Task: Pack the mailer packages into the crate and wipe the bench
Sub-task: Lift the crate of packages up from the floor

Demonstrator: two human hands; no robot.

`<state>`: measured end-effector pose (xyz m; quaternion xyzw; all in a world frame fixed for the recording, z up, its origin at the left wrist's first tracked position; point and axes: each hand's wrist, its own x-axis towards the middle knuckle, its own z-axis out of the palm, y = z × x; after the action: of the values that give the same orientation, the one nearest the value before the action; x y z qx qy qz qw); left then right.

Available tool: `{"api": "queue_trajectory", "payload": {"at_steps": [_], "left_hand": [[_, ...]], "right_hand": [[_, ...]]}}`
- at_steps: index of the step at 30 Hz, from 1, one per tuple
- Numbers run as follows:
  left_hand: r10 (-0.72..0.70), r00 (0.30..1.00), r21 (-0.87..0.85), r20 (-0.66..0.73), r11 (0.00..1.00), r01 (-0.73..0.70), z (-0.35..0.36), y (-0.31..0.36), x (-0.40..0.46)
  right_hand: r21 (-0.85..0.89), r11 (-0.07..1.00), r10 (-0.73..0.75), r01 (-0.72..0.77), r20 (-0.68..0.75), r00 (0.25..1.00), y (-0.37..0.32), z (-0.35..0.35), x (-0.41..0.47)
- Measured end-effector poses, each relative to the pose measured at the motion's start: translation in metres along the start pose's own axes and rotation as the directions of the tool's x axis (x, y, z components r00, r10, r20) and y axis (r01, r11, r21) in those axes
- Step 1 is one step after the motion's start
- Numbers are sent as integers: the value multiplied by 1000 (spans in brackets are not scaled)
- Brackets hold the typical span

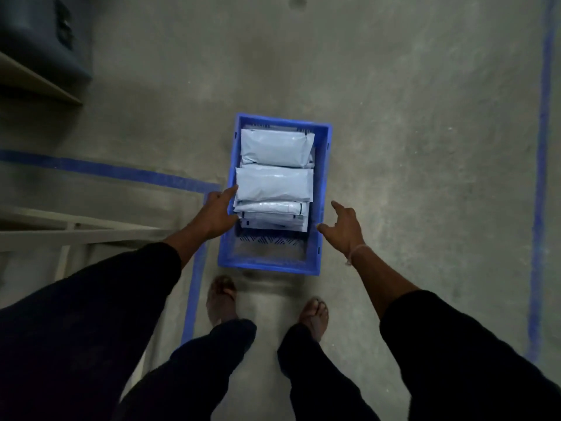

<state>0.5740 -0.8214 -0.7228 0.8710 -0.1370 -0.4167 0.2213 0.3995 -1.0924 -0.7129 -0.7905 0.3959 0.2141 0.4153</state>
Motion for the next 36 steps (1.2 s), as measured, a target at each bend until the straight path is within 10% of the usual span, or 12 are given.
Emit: {"api": "queue_trajectory", "payload": {"at_steps": [20,36], "left_hand": [[109,990,-133,-93,984,-121,28,-77,150],[63,990,-185,-128,979,-86,-75,33,-21]], "right_hand": [[-17,1000,3,-4,-50,999,15,69,159],[-164,982,-93,91,-2,996,-81,-77,7]]}}
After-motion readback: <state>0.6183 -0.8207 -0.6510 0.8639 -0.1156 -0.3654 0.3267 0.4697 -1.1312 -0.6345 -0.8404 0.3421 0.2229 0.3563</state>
